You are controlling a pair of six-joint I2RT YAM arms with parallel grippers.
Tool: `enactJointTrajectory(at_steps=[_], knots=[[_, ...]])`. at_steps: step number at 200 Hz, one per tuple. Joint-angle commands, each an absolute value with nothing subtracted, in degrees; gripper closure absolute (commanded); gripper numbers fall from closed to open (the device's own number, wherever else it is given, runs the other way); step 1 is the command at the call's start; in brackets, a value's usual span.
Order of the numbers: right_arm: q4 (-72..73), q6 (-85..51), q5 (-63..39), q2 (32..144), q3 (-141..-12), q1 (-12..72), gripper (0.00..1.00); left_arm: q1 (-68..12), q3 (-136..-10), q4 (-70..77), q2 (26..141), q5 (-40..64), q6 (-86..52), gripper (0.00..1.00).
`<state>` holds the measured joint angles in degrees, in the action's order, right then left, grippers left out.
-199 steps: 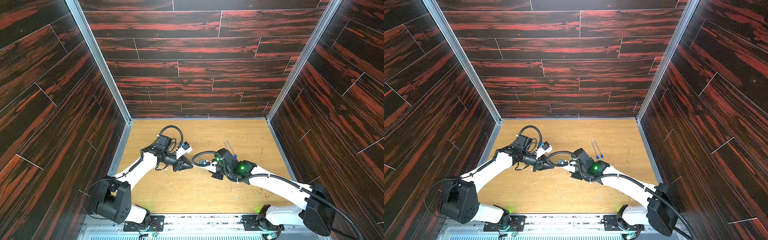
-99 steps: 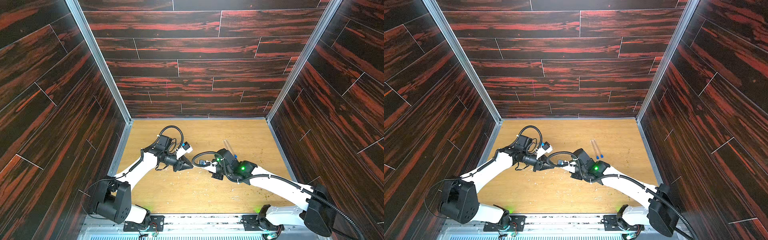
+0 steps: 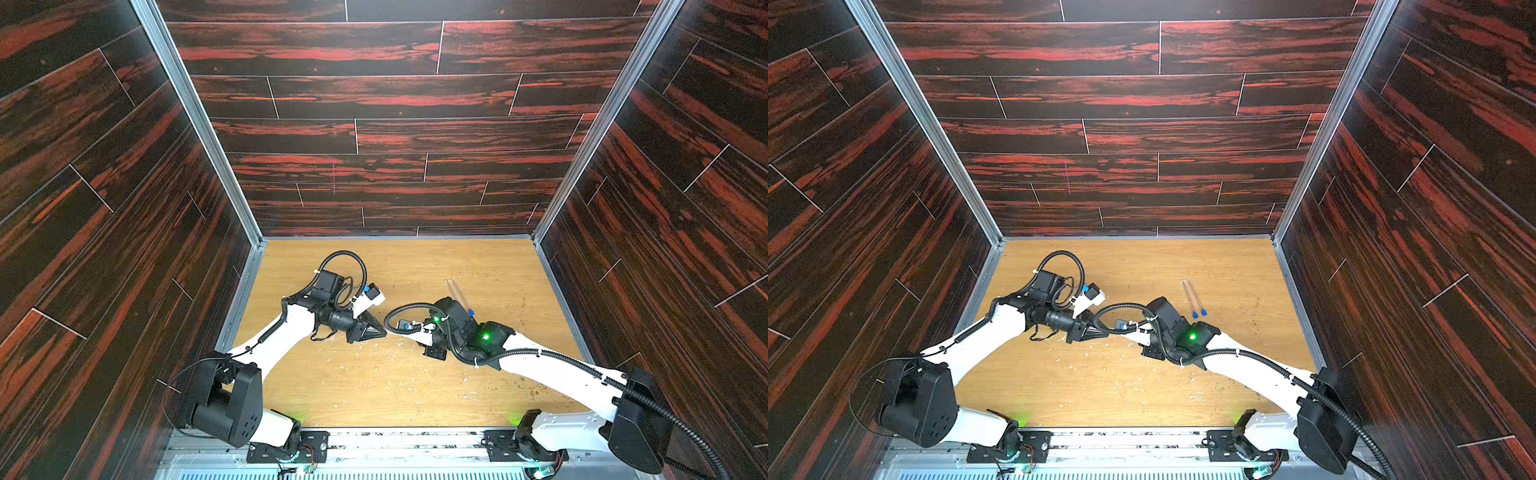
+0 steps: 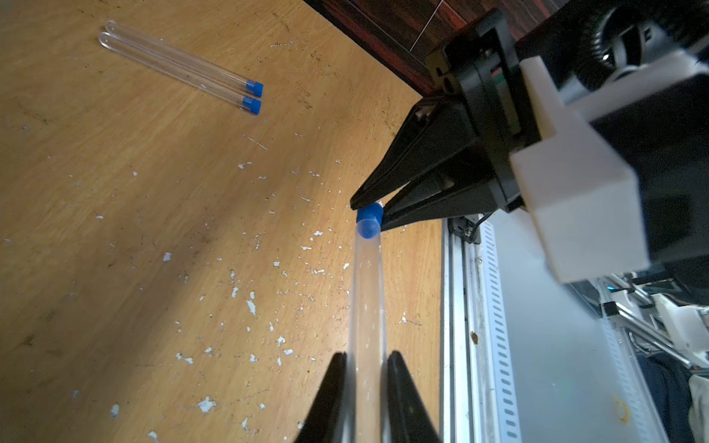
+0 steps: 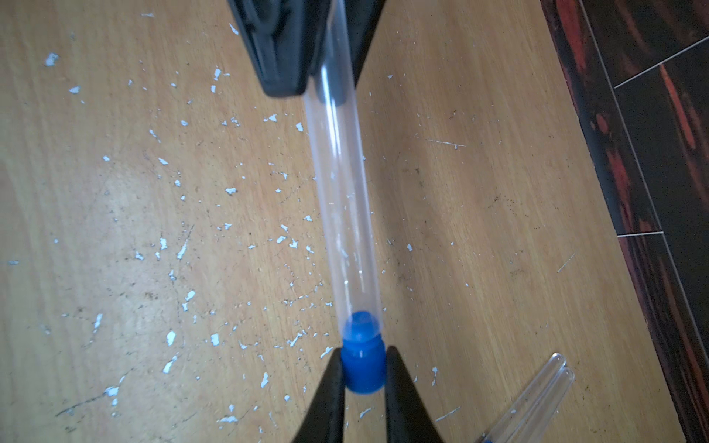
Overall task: Insert stoppers into test tubes
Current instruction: Insert the stopper into the test tube.
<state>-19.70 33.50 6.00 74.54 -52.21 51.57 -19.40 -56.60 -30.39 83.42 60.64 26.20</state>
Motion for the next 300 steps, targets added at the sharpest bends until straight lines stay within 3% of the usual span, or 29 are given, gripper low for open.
enactJointTrajectory(at_steps=[1, 300], knots=[[-17.15, 33.59, 1.34, 72.27, -52.29, 52.56, 0.8, -20.29, -58.36, -29.44, 84.0, 64.33, 26.02, 1.0], [-17.2, 31.42, -2.23, 74.98, -56.72, 52.9, 0.82, -21.21, -58.27, -28.85, 84.15, 62.63, 25.22, 1.0]])
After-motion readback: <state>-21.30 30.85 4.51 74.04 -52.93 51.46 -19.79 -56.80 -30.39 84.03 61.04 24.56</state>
